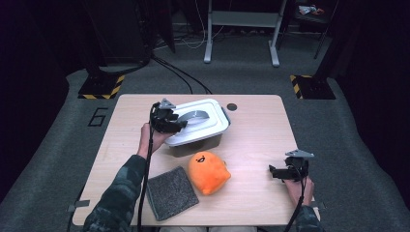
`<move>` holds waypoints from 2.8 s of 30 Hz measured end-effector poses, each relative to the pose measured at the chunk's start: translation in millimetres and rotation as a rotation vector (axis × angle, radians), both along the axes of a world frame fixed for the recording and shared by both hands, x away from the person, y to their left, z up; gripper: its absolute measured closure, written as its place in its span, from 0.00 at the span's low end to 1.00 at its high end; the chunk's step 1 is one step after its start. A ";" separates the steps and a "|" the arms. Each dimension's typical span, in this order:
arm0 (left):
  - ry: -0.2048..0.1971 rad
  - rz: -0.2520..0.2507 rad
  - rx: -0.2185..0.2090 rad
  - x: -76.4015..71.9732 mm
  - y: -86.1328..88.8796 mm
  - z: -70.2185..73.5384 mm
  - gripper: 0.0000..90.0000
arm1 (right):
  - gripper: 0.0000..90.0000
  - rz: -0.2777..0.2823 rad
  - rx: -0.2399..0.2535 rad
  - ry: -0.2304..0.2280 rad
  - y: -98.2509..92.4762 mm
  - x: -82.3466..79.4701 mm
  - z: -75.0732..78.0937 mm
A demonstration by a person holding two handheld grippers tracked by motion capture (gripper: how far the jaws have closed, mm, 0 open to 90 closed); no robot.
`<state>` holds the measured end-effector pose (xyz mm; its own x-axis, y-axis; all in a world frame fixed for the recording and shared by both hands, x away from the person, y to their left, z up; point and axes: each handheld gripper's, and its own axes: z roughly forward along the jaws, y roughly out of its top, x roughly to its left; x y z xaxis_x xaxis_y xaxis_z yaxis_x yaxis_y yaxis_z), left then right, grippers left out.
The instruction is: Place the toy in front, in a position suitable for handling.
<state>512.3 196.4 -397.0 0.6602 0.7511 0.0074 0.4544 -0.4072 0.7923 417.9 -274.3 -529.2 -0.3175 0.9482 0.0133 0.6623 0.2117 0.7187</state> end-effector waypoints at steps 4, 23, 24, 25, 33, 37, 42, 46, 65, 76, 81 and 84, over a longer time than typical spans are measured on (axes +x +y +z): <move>-0.007 -0.006 0.005 0.1 -0.2 -0.9 0.63 | 0.01 0.000 0.000 0.000 0.0 0.0 0.0; -0.068 -0.041 0.071 -0.6 1.1 -1.5 0.67 | 0.01 0.000 0.000 -0.001 0.1 0.0 -0.1; -0.068 -0.041 0.071 -0.6 1.1 -1.5 0.67 | 0.01 0.000 0.000 -0.001 0.1 0.0 -0.1; -0.066 -0.035 0.074 -0.2 2.1 -1.3 0.67 | 0.01 0.000 0.000 -0.001 0.1 0.0 -0.1; -0.075 -0.031 0.090 2.3 5.7 -0.7 0.67 | 0.01 -0.001 0.000 -0.002 0.1 0.1 -0.2; -0.075 -0.027 0.094 3.7 8.6 -0.5 0.67 | 0.01 -0.001 0.000 -0.002 0.1 0.0 -0.1; -0.074 -0.016 0.097 5.4 12.3 -0.3 0.68 | 0.01 -0.005 0.000 -0.001 0.1 -0.1 -0.1; -0.073 -0.007 0.101 6.6 16.0 0.0 0.68 | 0.01 -0.006 0.000 -0.001 0.1 0.0 -0.1; -0.074 0.037 0.106 11.3 33.2 0.2 0.68 | 0.01 -0.008 -0.003 -0.002 -0.1 0.0 -0.1; -0.081 0.054 0.125 13.0 41.7 0.6 0.68 | 0.01 -0.009 -0.003 -0.002 -0.1 -0.1 -0.1; -0.091 0.066 0.137 14.1 46.7 0.5 0.68 | 0.01 -0.009 -0.003 -0.002 -0.1 0.0 0.0; -0.089 0.074 0.137 14.2 48.4 0.6 0.68 | 0.01 -0.010 -0.003 -0.001 -0.1 -0.1 0.0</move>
<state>526.5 244.8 -396.5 0.5956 0.7853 0.1692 0.4175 -0.4825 0.7700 417.8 -274.4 -529.2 -0.3082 0.9513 0.0101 0.6634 0.2073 0.7190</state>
